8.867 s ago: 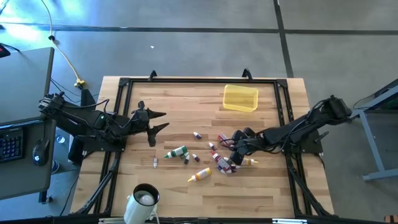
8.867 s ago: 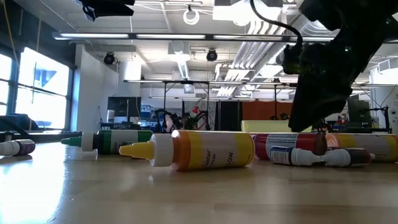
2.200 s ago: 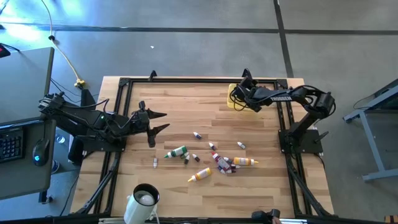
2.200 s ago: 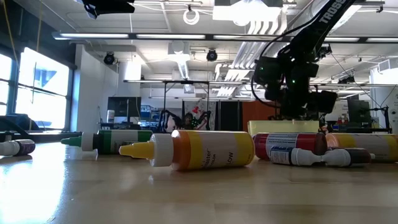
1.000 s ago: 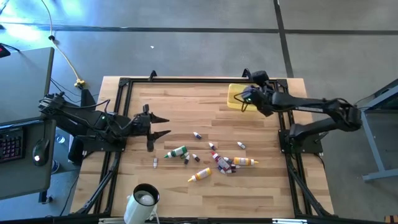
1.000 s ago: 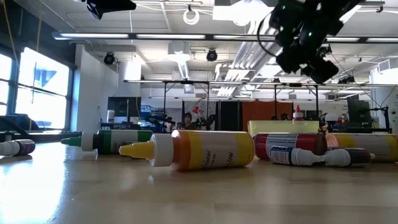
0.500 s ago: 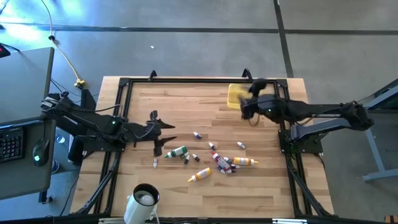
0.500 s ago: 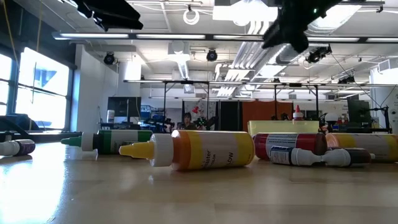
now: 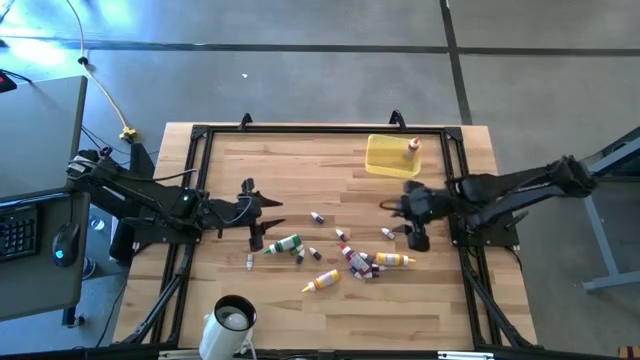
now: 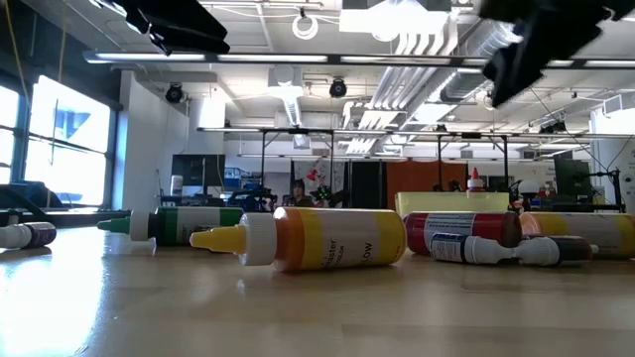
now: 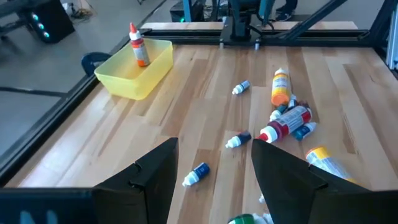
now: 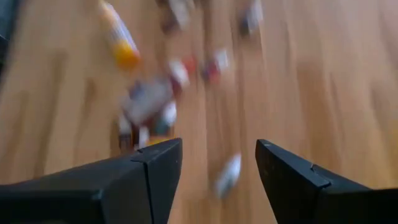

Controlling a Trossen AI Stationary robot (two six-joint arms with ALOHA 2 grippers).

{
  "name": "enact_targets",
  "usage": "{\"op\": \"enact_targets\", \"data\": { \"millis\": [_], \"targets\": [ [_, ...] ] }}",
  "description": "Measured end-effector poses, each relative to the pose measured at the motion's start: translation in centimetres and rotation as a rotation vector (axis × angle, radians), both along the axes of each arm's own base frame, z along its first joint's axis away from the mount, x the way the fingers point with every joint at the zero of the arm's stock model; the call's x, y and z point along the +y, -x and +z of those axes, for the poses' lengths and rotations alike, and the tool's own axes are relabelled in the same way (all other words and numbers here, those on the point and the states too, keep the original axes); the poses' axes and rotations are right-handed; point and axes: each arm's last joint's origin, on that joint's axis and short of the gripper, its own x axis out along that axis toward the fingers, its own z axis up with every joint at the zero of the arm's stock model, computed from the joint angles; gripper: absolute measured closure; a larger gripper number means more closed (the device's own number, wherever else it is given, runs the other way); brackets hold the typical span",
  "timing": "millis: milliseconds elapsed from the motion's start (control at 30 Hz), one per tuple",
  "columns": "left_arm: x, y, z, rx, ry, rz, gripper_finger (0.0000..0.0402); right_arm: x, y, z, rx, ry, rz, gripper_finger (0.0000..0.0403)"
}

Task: Pick & Place food coloring
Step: Put the big green food coloring bottle into the yellow bin

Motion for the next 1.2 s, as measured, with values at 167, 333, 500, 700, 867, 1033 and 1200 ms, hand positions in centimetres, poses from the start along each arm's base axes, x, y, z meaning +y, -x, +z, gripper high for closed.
{"op": "enact_targets", "data": {
  "millis": [167,333,500,700,867,1033,1200],
  "targets": [
    [-0.1,-0.3,-0.8,0.058,-0.001,0.008,0.02,1.9,0.9,-0.7,0.048,-0.02,-0.035,0.0204],
    [-0.6,-1.2,-2.9,0.183,0.071,-0.024,0.02,3.7,1.4,-3.7,0.026,-0.038,0.041,0.0204],
    [-1.0,-1.8,-4.4,0.257,0.156,0.013,0.02,4.5,2.4,-7.0,0.056,-0.086,0.027,0.0204],
    [-0.8,-0.6,-5.7,0.402,0.343,0.109,0.02,4.6,2.6,-7.9,0.022,-0.05,0.009,0.0204],
    [-0.8,-0.2,-6.9,0.536,0.407,0.149,0.02,4.4,2.2,-7.6,-0.071,0.1,0.041,0.0204],
    [-1.3,-1.3,-8.5,0.601,0.354,0.114,0.02,4.4,1.6,-7.0,-0.167,0.178,0.027,0.0204],
    [-2.0,-1.8,-10.6,0.701,0.301,0.105,0.02,4.6,1.2,-6.7,-0.22,0.154,0.019,0.0204]
  ]
}}
